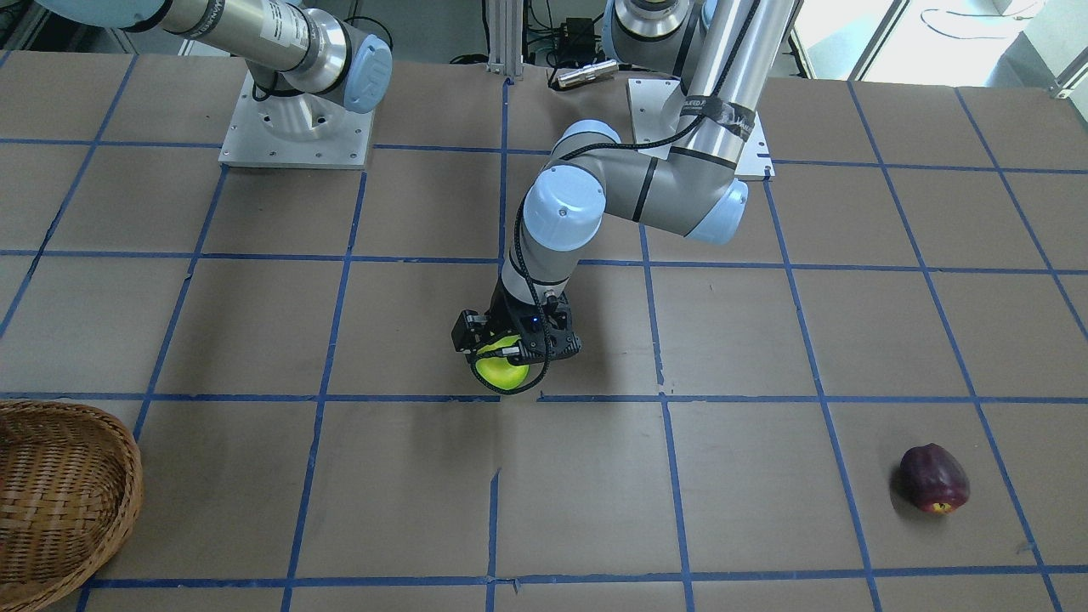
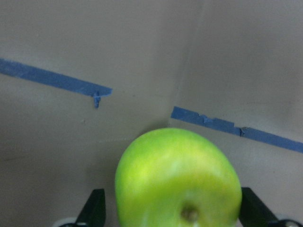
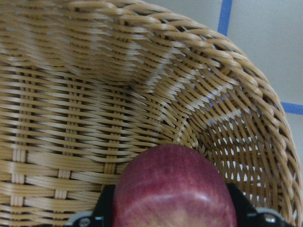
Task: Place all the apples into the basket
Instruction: 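Drop red apple in basket while left sets green apple at center, then reach right gripper to green apple while left reaches dark red apple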
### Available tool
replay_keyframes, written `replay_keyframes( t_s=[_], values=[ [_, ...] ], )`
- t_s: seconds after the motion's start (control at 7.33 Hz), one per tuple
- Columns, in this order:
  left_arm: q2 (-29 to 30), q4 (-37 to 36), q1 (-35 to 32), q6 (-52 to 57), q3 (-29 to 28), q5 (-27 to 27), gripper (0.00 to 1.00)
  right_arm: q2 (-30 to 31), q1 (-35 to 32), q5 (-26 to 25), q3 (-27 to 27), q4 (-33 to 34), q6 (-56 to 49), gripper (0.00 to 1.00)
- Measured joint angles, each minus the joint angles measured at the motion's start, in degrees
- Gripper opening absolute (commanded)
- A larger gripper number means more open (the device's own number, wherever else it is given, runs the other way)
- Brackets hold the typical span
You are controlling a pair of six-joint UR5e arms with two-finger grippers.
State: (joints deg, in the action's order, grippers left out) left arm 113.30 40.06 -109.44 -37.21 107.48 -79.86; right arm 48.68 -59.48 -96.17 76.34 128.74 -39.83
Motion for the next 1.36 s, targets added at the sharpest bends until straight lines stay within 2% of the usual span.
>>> replay_keyframes(
  t_s=[0.14, 0.41, 0.68, 0.95, 1.09, 1.36],
  values=[
    [-1.09, 3.99, 0.86, 0.92, -2.06, -0.18, 1.00, -0.11, 0.16, -0.02, -0.07, 0.07, 0.11, 1.00],
    [-3.72, 18.90, 5.74, 9.58, -10.22, -2.78, 1.00, 1.68, -0.01, -0.19, -0.18, -1.51, 0.48, 1.00],
    [-5.33, 30.97, 13.85, 23.44, -17.65, -4.40, 1.00, 7.89, -3.05, 0.14, -0.16, -10.51, 2.29, 1.00],
    [-5.30, 34.99, 24.39, 35.14, -20.20, -4.90, 1.00, 16.24, -10.93, 1.50, 0.40, -24.73, 11.44, 1.00],
    [-4.59, 35.12, 29.84, 38.78, -21.37, -6.17, 1.00, 18.94, -15.55, 4.08, 0.99, -29.62, 17.39, 1.00],
    [-1.33, 34.69, 38.41, 48.11, -24.76, -10.15, 1.00, 20.77, -26.62, 7.59, 3.39, -32.31, 33.74, 1.00]
  ],
)
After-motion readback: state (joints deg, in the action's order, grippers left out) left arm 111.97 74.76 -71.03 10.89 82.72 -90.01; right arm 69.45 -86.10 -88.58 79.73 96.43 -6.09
